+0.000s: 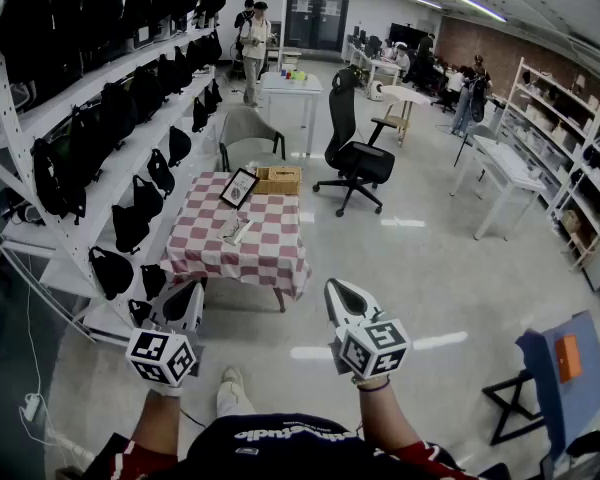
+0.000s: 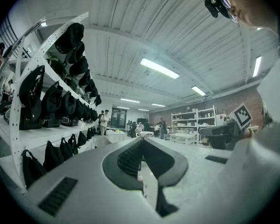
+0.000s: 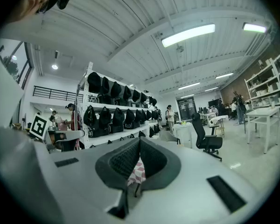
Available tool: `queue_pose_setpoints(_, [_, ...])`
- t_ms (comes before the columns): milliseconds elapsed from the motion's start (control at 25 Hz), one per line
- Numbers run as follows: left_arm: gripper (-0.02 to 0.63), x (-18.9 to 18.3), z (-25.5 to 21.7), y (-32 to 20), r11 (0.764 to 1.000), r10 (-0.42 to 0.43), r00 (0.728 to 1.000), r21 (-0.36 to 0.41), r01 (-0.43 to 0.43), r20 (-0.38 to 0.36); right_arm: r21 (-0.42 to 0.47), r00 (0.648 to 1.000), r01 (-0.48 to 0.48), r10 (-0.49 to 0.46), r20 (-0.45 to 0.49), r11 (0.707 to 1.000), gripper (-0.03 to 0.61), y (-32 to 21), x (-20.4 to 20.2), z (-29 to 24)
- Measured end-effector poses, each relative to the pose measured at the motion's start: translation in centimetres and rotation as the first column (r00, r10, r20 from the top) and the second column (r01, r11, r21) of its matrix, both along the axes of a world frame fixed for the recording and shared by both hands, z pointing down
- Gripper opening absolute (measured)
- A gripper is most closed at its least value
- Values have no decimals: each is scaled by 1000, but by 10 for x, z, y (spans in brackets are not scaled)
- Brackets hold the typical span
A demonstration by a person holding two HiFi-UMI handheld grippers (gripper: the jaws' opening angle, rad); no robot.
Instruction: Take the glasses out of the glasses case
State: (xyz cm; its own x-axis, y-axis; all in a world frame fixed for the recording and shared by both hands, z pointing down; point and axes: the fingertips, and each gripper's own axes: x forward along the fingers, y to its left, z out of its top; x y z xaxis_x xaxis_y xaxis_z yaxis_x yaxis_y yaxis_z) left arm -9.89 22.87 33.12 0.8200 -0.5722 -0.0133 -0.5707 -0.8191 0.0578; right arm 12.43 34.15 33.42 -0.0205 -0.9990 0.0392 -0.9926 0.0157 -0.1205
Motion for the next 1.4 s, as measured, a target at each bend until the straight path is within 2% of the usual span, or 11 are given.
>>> queue_pose_setpoints(560, [6, 6, 4, 6, 1000, 15, 1000, -14, -16, -26, -1, 1000, -12, 12, -25, 1000, -2, 9, 0, -1])
queue_pose_setpoints(720, [6, 8, 4, 7, 1000, 21, 999, -12, -22, -26, 15, 1000, -29, 29, -3, 999, -3, 10, 5, -2])
queue_pose_setpoints(1400, [6, -4, 5, -10, 999, -4, 1000, -32, 4, -24, 2, 999, 23, -23, 32, 1000, -3, -16, -5, -1])
